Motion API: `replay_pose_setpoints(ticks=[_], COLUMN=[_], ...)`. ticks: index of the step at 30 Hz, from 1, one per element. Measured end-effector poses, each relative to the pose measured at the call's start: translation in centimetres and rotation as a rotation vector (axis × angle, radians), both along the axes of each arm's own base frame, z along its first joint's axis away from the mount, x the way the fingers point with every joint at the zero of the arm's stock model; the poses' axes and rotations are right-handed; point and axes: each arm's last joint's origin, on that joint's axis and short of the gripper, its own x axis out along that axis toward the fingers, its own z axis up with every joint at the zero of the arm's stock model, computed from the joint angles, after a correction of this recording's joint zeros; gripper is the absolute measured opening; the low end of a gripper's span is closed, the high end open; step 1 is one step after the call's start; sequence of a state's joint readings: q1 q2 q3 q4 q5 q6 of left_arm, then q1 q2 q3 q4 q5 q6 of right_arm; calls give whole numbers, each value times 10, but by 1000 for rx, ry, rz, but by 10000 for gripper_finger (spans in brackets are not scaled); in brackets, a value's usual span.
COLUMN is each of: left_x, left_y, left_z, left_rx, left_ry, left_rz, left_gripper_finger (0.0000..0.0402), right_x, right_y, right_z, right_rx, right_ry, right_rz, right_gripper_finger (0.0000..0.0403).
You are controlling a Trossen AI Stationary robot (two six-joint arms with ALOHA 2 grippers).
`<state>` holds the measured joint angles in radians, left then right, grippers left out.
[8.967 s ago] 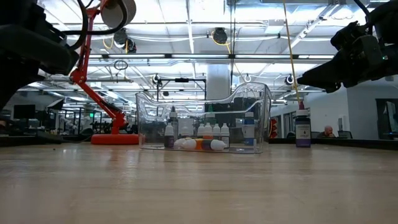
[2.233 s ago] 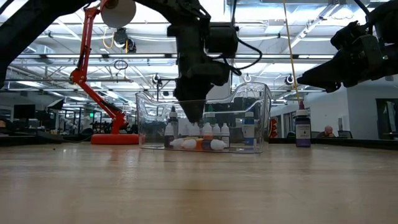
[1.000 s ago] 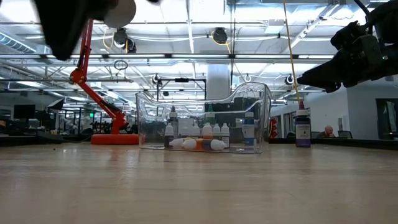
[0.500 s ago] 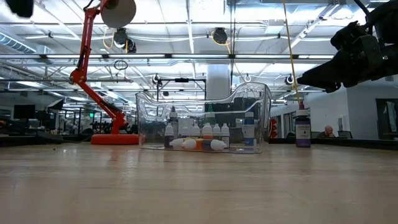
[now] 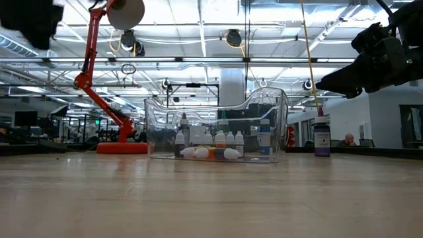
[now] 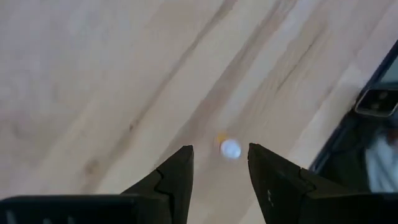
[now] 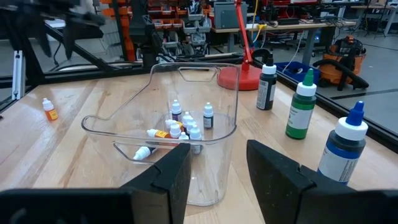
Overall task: Pick & Place food coloring
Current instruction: Put the small orange food coloring bottle in the transparent bin
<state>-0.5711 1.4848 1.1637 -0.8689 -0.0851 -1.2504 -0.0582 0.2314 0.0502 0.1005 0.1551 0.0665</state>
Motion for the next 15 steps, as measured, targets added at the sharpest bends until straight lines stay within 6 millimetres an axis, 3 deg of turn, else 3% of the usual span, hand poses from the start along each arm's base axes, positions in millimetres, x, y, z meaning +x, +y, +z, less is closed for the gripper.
replay_pose_setpoints(ticks=[5, 15], left_x=[-10, 4], left_y=[-5, -17], left_z=[-17, -43], left_rx=[-52, 24], left_ry=[79, 118], left_rz=[-104, -237], left_gripper_finger=[154, 154], right_x=[0, 0], right_y=[0, 0], right_z=[0, 0], right_rx=[0, 0], right_ry=[0, 0], right_rz=[0, 0], right_gripper_finger=[144, 144])
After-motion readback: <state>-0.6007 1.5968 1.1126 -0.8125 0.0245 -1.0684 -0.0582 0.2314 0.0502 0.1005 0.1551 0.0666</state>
